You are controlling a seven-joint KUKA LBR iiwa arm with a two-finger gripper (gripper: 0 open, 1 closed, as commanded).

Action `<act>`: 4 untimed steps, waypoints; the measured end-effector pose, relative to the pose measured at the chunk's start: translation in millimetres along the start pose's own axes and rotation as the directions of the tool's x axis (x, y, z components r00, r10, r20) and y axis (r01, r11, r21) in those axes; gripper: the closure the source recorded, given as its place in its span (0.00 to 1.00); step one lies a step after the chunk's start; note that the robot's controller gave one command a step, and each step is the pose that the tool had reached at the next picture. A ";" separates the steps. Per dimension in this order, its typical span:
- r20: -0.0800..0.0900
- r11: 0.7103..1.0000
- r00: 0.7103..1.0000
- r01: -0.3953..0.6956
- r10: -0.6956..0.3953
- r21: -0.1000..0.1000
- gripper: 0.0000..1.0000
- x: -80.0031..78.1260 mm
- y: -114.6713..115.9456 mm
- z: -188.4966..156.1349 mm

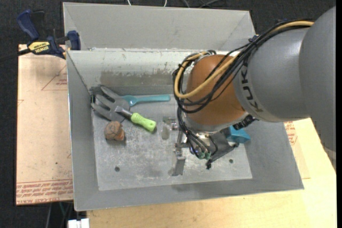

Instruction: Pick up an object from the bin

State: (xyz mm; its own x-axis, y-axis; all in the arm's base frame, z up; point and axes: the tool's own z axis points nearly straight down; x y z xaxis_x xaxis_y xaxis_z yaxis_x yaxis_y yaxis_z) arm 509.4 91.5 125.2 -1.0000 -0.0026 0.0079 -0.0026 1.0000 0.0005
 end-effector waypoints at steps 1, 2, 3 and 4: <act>0.007 1.000 1.000 -0.003 0.003 -0.001 0.00 -2.0 -0.4 -4.1; 0.010 0.990 0.990 0.139 -0.139 -0.002 0.00 -15.6 -38.1 24.1; 0.002 0.995 0.995 0.095 -0.095 -0.001 0.00 -12.0 -66.9 3.5; 0.005 0.991 0.991 0.131 -0.131 -0.001 1.00 -13.6 -82.5 -37.1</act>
Offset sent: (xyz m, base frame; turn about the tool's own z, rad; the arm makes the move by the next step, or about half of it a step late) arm 0.0213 -0.0663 -0.0426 -0.2065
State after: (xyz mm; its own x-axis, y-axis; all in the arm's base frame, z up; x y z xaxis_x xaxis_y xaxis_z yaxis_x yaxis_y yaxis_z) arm 523.5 9.1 162.2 -0.9910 -0.1338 0.0025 -0.1338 0.9910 0.0025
